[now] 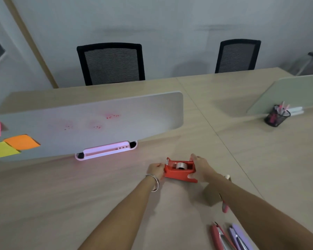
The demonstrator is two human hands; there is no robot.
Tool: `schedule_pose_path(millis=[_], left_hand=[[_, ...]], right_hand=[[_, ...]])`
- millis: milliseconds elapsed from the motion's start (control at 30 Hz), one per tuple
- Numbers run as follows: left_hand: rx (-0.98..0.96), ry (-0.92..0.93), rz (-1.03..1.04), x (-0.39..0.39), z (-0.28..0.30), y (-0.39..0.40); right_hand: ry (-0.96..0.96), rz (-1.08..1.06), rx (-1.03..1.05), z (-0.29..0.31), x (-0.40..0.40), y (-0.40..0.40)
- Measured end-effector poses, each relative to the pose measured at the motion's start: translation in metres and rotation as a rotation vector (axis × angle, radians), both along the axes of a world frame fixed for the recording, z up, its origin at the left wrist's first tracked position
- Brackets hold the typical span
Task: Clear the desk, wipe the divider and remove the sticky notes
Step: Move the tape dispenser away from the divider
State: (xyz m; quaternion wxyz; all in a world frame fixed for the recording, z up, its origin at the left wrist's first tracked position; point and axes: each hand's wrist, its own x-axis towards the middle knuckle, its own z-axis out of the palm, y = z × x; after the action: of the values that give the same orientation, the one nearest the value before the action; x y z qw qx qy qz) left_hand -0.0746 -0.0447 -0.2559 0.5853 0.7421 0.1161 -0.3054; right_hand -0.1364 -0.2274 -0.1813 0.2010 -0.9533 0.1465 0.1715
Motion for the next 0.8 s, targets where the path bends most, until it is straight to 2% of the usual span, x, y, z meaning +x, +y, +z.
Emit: schedule_pose_path(millis=[67, 233, 400, 600, 800], left_hand=[[0.001, 0.017, -0.014, -0.001, -0.008, -0.009], [-0.007, 0.093, -0.003, -0.012, 0.024, -0.017], [0.018, 0.028, -0.042, -0.021, 0.056, -0.014], [0.064, -0.092, -0.011, -0.028, 0.105, 0.027], [0.085, -0.175, 0.158, -0.051, 0.139, 0.123]], right_hand=[[0.02, -0.013, 0.003, -0.003, -0.003, -0.009], [0.111, -0.024, 0.019, -0.006, -0.002, -0.021], [0.198, 0.082, -0.036, 0.016, 0.013, -0.015], [0.114, 0.161, -0.058, 0.051, 0.03, 0.016], [-0.006, 0.303, -0.03, 0.076, 0.047, 0.088]])
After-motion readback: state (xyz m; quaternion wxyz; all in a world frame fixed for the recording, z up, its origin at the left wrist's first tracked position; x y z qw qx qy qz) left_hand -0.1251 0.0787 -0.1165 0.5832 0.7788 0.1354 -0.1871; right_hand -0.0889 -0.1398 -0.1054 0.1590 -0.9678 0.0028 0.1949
